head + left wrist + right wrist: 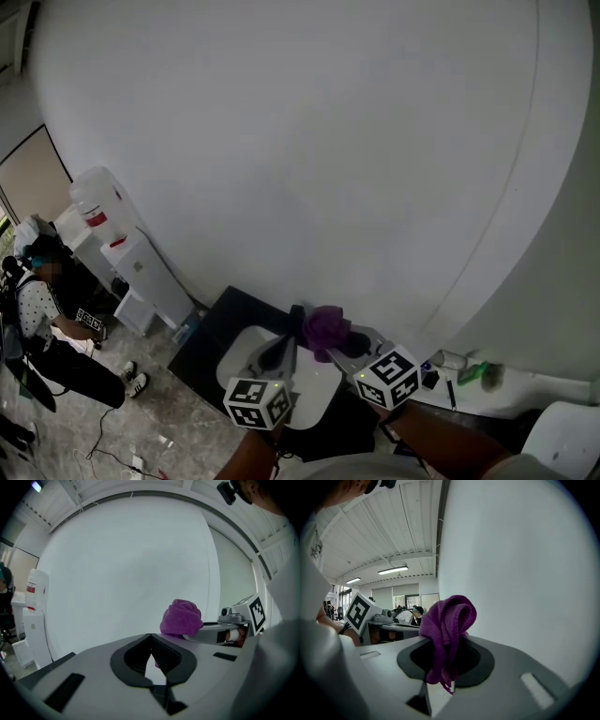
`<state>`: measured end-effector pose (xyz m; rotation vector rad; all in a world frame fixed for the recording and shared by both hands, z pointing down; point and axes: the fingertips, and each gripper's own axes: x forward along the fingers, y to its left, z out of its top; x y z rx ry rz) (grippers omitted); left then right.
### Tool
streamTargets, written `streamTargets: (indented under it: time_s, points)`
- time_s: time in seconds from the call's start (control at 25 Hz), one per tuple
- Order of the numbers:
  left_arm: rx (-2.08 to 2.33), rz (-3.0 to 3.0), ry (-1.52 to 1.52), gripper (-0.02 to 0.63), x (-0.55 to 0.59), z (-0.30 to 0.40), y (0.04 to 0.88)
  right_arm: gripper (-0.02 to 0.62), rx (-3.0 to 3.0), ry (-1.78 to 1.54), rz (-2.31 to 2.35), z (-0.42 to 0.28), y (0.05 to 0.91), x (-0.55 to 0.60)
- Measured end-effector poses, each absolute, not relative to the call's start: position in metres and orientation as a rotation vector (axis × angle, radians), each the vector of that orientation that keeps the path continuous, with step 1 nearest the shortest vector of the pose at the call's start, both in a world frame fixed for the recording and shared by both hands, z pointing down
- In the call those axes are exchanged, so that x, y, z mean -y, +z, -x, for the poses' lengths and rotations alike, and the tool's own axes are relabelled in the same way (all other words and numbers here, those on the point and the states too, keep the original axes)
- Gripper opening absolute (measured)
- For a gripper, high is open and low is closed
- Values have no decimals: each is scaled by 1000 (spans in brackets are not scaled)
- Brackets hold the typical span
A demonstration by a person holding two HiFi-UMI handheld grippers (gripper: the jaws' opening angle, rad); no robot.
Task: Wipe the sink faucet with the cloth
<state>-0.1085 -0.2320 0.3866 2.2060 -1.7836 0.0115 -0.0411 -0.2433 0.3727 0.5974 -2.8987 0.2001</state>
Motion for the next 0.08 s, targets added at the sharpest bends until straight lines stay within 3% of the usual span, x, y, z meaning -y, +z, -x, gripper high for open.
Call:
streamTargets:
  time_s: [0.08]
  points:
    - [1783,-2208,10,7,232,110,385,84,2898,198,-600,42,371,243]
